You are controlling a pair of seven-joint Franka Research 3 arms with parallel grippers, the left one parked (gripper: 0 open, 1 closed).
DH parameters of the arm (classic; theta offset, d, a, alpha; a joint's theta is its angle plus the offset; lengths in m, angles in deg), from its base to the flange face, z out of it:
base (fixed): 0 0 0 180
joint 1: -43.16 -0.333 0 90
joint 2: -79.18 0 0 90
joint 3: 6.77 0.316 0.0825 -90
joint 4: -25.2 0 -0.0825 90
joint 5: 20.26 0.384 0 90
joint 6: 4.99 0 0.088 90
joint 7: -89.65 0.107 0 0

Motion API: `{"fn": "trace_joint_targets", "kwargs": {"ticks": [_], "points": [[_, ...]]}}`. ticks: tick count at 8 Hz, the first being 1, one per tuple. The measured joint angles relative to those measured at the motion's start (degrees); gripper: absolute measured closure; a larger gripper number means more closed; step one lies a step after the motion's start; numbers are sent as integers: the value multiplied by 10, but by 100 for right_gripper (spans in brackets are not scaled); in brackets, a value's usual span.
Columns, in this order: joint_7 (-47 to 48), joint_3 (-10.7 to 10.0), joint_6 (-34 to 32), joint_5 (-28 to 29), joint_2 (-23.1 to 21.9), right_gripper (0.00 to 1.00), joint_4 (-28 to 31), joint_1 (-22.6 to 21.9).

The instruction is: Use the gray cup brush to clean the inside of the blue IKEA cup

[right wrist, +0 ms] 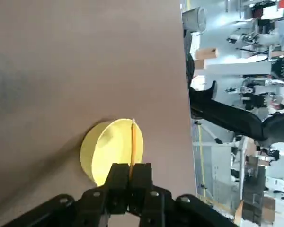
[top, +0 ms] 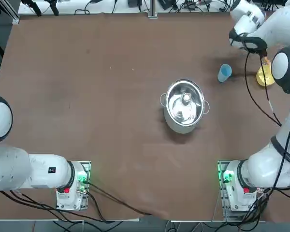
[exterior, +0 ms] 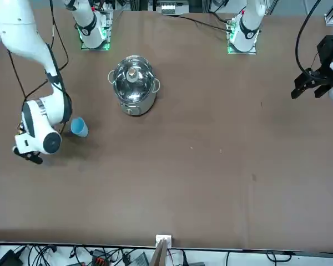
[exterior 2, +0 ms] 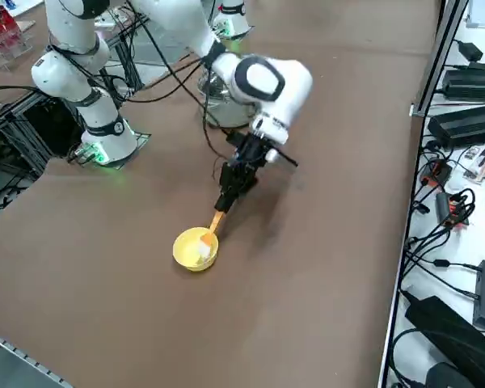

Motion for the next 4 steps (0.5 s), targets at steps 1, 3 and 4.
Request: {"fn": "trace_joint_targets", "kwargs": {"ticks": [1, 3, 4], "points": [[-69, 0, -33, 38, -22, 97, -38, -1], [-190, 1, -123, 111, -52, 97, -131, -1], [-218, 2, -158, 154, -57, 97, -172, -5]]}}
